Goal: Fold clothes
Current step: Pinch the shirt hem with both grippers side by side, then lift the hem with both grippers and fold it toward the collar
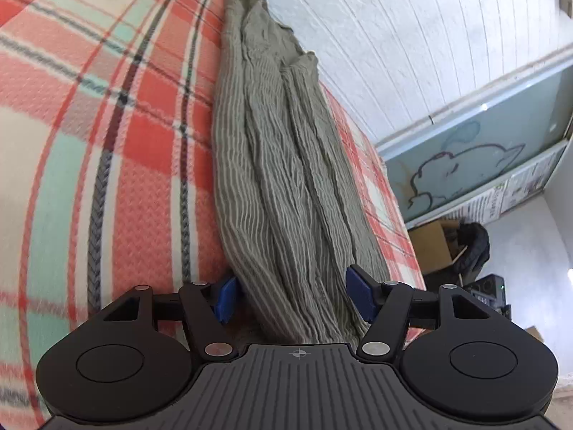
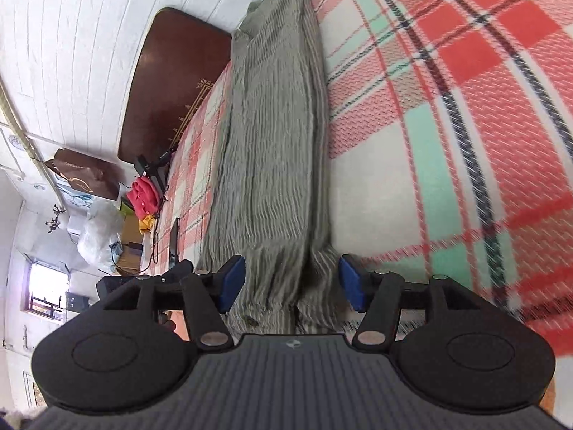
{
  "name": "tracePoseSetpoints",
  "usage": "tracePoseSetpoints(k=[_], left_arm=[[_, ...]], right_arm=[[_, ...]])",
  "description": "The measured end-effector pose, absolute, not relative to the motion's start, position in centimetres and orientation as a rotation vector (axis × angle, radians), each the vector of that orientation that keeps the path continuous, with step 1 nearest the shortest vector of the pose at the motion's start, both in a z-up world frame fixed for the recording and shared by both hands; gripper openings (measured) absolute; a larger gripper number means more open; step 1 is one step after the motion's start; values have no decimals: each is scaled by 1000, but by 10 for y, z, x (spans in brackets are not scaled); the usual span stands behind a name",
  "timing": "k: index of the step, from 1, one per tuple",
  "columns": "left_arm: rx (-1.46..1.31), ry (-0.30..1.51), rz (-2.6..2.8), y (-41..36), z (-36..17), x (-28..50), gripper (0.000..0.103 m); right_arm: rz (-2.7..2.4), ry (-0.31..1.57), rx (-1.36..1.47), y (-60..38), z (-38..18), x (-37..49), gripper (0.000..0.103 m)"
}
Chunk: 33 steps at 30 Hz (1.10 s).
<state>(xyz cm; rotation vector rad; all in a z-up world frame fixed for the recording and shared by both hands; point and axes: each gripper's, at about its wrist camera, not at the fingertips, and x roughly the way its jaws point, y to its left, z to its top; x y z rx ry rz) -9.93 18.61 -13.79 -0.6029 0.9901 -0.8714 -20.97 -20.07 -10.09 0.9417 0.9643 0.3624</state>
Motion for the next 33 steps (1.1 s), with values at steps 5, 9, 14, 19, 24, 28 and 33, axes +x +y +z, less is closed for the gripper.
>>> tracePoseSetpoints(k=[5,9,14,19,24,28,33], left_arm=[[-591,960,-895,182,-138,-98,74],[-597,984,-965,185,-142,-118,67],[-591,972,-994,178,-145,-121,67],[-555,998,-1008,162,-145,-112,63],[-589,1037,-955,170,-152,-124,19],[-669,1041,-925,171,-150,-125,12],[-786,950,-981,175,-113,-106,20]], right_arm=[[388,961,982,-200,-106,-201,63],[437,999,961,-200,-105,-210,59],[474,1028,986,-201,-108,-211,56],[485,1026,1040,-195,-119,-199,33],[501,1063,1000,-196,-118,-210,16],[550,1062,1066,-203,-118,-204,13],[660,950,1163,-219,-91,-182,13]])
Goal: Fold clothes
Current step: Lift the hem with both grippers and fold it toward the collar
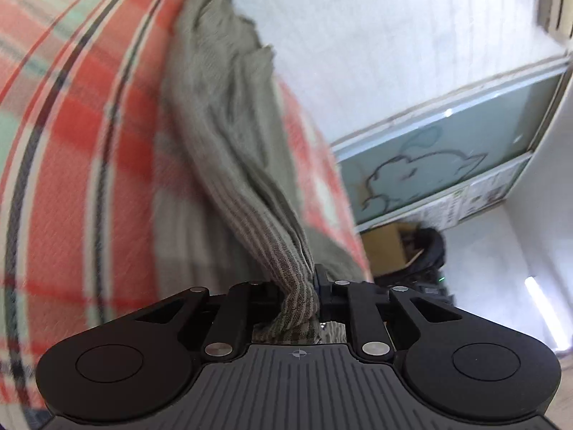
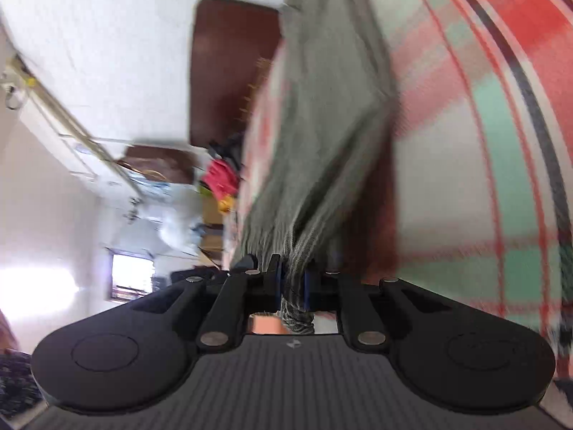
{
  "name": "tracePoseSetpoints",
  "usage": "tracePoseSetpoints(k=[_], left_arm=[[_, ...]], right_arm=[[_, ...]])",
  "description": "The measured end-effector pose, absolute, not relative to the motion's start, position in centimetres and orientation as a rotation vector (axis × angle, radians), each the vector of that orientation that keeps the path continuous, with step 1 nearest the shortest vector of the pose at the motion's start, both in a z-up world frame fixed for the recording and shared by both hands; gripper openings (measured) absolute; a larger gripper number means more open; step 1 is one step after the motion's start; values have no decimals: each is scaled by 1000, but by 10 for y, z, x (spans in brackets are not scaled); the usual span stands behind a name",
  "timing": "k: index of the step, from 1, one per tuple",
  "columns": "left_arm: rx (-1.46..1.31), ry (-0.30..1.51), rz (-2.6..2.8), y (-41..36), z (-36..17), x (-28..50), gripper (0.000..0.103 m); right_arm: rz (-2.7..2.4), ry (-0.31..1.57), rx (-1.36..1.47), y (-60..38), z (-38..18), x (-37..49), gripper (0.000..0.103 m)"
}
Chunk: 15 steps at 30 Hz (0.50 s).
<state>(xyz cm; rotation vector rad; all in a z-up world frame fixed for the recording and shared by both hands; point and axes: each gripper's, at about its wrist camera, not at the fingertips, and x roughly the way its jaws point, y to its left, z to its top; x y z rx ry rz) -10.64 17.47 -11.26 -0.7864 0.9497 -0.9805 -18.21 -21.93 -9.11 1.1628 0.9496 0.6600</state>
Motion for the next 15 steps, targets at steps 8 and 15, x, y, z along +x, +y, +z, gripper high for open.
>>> tracePoseSetpoints(k=[8,15], left_arm=[[-890,841,-905,146,-76,5,41],[-963,1046,-702,124,-142,103,50]], right_arm=[[671,795,1214,-242,-60,-61,14],[398,876,1285,-250,-128,24,17]])
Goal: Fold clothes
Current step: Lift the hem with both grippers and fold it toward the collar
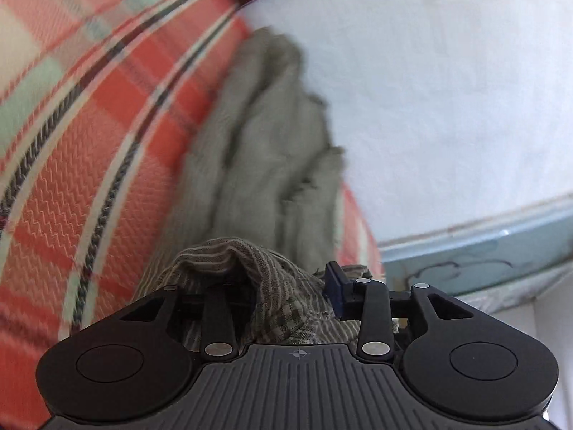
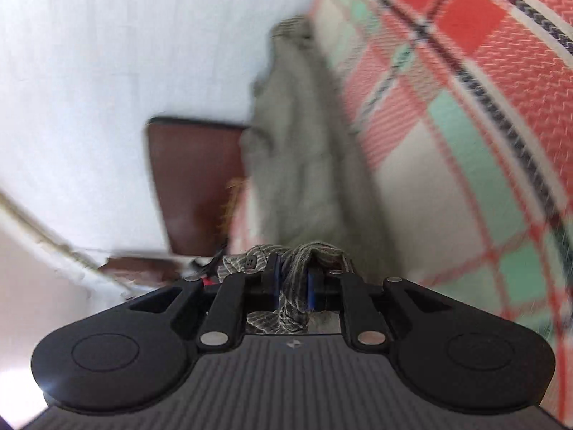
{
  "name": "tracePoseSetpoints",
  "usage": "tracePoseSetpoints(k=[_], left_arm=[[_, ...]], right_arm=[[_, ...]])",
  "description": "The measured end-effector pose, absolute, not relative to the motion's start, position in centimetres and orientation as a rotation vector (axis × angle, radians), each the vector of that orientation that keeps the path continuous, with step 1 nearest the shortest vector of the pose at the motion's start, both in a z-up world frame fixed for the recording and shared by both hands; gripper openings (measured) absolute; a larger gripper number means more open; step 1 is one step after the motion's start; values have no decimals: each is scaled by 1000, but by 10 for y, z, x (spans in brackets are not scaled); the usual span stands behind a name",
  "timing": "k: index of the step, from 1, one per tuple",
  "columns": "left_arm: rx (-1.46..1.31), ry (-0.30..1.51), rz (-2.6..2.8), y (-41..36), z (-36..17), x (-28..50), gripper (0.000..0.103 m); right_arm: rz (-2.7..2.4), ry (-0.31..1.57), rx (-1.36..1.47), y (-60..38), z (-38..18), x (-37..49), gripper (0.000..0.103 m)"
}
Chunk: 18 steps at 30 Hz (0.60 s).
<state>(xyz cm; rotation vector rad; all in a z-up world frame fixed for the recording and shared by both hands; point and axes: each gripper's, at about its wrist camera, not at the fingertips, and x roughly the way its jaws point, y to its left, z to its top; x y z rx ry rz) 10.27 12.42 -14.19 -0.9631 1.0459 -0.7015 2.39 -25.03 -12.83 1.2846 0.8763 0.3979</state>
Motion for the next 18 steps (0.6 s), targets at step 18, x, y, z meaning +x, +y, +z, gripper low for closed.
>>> tracePoseSetpoints(k=[18], left_arm=[[-727,800,-861,140,-64,60,81]], right_arm=[[597,644,1031,-239,-72,-3,55]])
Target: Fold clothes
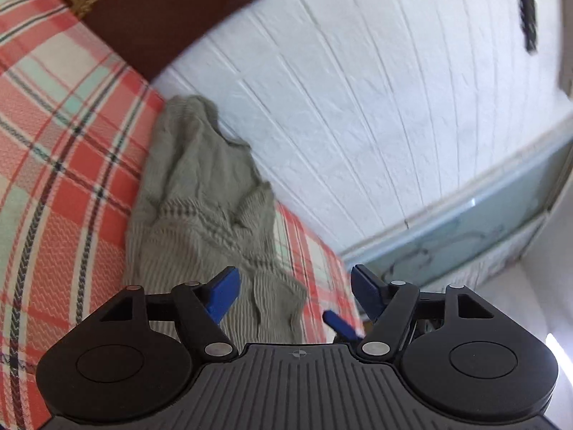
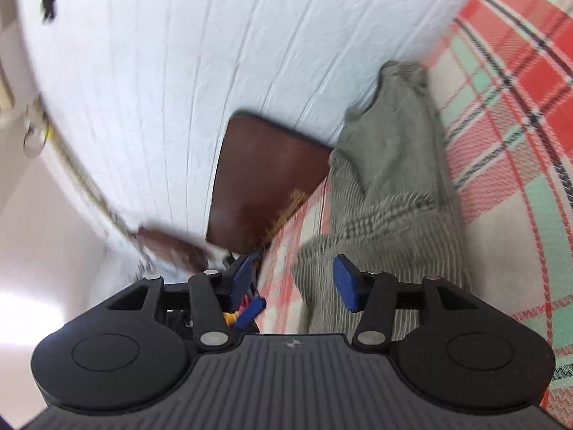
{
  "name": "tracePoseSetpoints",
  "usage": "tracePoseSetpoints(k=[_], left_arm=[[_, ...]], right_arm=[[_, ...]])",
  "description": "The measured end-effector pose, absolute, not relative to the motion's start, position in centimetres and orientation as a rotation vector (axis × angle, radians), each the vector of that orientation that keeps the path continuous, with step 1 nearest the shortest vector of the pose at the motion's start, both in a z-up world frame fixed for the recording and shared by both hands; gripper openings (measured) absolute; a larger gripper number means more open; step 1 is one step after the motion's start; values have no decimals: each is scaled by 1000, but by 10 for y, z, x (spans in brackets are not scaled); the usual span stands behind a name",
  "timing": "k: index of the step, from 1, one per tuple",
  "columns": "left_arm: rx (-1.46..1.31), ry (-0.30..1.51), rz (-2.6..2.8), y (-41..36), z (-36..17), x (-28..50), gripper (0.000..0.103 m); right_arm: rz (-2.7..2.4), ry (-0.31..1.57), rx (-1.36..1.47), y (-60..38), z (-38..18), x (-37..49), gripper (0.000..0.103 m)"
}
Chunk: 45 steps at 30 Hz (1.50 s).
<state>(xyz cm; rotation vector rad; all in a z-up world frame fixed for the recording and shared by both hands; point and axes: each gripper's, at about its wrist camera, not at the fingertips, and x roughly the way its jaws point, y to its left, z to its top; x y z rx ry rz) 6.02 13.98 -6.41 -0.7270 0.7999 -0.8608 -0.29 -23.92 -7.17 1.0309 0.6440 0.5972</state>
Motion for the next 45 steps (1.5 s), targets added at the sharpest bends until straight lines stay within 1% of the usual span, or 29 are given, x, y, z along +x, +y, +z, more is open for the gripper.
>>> tracePoseSetpoints(k=[2,3,5,6,7,8,9,10,11,13,14,16,18,22,25,28,29,30,31,32,33,34,35,37,38,40,43,44,45], left_arm=[[-618,823,-881,132,-71,50,81],[-563,841,-884,124,-75,47,81],[-459,882,-867,110,-88,45,81],[-407,899,-844,103,-96,46,81],[-363,905,-801,98,-101,49,81],[-345,919,-758,97,-108,54,79],[-347,932,-729,97,-114,58,76],[-397,942,-731,104,-113,59,76],[-439,942,-726,112,-108,58,76],[-466,898,-711,127,-95,51,77],[-460,865,-698,136,-89,46,80],[-435,819,-663,152,-80,31,82],[-448,846,-657,163,-87,25,82],[-464,941,-678,166,-114,13,82],[-434,922,-679,164,-121,4,82],[-461,928,-692,160,-121,6,82],[-470,930,-697,159,-121,7,82],[-475,932,-700,157,-121,8,80],[-463,935,-697,151,-121,9,77],[-434,934,-693,145,-119,10,63],[-401,933,-687,140,-117,9,50],[-374,930,-681,135,-114,7,45],[-363,920,-678,135,-110,3,25],[-364,900,-688,139,-99,-8,16],[-369,893,-699,143,-93,-16,10],[-374,902,-735,147,-86,-34,9],[-326,914,-766,143,-86,-67,9],[-311,919,-761,141,-91,-76,12],[-301,922,-752,140,-96,-83,22]], right_arm=[[603,704,917,-228,-75,-4,49],[594,744,866,-222,-78,0,42],[563,800,797,-211,-89,11,39],[546,824,761,-206,-94,16,34],[523,823,724,-202,-98,24,30],[500,820,687,-199,-101,32,30],[478,804,661,-197,-101,38,26],[468,791,663,-198,-101,43,26],[466,784,689,-200,-99,47,26],[467,740,732,-207,-88,44,31],[470,711,726,-212,-80,36,34],[474,656,713,-221,-65,20,52],[443,646,711,-230,-63,-4,57],[363,713,754,-244,-82,-48,58],[350,759,793,-245,-99,-79,58],[387,809,805,-231,-113,-88,58],[398,804,800,-224,-117,-86,58],[410,800,793,-217,-120,-83,53],[421,806,779,-211,-121,-78,46],[427,825,785,-208,-121,-71,38],[434,841,791,-206,-121,-65,27],[443,830,792,-209,-114,-67,24],[452,818,793,-212,-107,-68,23],[470,793,791,-217,-93,-71,20],[476,767,767,-221,-80,-80,19],[483,730,735,-229,-59,-100,17],[498,749,722,-234,-53,-129,16],[479,771,708,-232,-59,-135,16],[460,792,694,-230,-65,-141,16]])
